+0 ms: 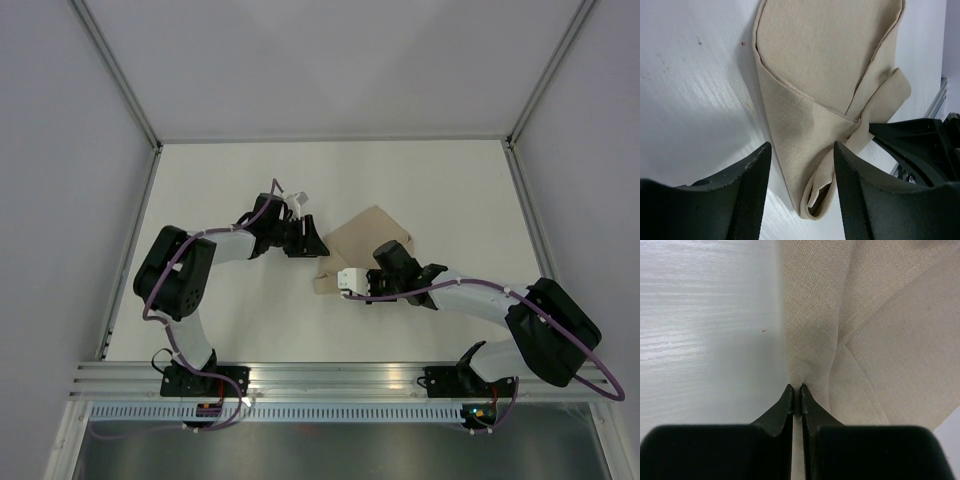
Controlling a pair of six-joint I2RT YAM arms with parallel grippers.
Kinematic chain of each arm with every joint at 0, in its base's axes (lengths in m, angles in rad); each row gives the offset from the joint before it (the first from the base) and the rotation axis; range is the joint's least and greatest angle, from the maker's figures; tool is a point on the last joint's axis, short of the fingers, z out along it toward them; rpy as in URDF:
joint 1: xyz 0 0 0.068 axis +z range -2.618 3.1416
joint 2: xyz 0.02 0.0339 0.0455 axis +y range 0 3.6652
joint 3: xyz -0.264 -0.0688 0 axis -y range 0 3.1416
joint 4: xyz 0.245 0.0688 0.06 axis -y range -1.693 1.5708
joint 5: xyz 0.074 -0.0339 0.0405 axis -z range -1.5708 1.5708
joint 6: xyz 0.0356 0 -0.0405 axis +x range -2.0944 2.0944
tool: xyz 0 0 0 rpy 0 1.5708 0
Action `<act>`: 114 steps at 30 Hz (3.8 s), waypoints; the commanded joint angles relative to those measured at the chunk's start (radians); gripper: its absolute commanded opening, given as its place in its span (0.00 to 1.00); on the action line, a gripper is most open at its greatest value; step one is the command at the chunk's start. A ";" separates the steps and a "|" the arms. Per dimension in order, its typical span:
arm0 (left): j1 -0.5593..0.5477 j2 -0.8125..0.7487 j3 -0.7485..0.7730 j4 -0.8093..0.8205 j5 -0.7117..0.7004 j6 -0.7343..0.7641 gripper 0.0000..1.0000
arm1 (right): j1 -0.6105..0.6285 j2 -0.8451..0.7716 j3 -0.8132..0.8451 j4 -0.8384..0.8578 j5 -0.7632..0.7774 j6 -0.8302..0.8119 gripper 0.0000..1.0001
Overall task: Fold the napkin, place the utensils inside, and roll it up
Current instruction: Roll the napkin with the utensil
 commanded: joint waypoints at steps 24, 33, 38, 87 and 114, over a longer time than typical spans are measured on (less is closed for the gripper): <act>0.008 0.058 -0.051 0.230 0.046 -0.001 0.52 | -0.093 0.020 0.019 -0.116 -0.098 0.012 0.04; 0.005 -0.268 -0.211 0.370 -0.145 0.025 0.55 | -0.259 0.104 0.111 -0.267 -0.333 -0.040 0.03; -0.100 -0.382 -0.234 0.254 -0.229 0.283 0.60 | -0.291 0.115 0.131 -0.271 -0.347 -0.046 0.04; -0.737 -0.097 -0.364 0.909 -0.836 1.200 0.81 | -0.263 0.109 0.078 -0.195 -0.179 -0.069 0.04; -0.708 0.139 -0.143 0.654 -0.695 1.335 0.73 | -0.265 0.114 0.081 -0.205 -0.187 -0.057 0.03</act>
